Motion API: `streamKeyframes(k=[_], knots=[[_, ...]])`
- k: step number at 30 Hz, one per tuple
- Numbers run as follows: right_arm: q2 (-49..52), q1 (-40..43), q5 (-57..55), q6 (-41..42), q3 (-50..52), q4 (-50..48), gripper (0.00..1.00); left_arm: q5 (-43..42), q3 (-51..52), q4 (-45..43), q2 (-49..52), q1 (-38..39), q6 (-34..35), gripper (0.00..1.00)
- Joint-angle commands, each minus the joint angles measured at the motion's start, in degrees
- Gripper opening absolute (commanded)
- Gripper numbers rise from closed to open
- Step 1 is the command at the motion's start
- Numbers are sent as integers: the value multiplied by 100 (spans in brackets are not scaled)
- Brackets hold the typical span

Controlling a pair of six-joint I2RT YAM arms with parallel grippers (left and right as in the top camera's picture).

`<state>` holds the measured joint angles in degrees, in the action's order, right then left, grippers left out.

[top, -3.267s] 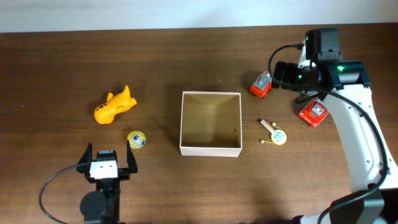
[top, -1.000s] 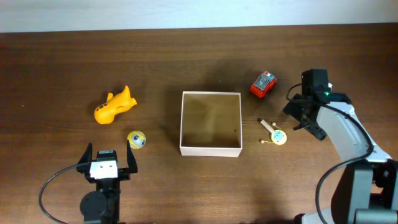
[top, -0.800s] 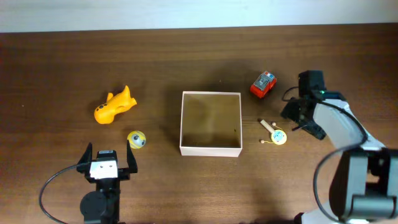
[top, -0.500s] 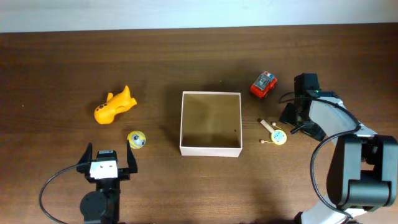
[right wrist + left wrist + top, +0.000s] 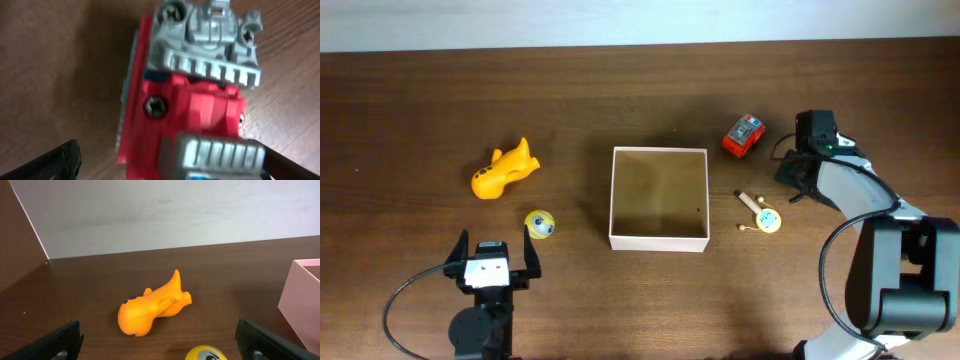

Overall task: Pack container
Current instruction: 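Lower the right gripper and grasp the red toy truck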

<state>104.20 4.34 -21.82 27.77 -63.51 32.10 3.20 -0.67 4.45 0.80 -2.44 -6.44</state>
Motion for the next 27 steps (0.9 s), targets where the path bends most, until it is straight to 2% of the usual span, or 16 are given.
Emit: streamKeyframes(k=[1,13,27], knots=[[111,24,-192,-101,35,-149,99,-44,15,13,-50,-35,-55,99],[564,72,-243,-151,35,-227,99,-46,15,13,-50,-35,-55,99],[581,310,-157,-507,35,-365,99,-44,15,13,-50,-35,-55,99]])
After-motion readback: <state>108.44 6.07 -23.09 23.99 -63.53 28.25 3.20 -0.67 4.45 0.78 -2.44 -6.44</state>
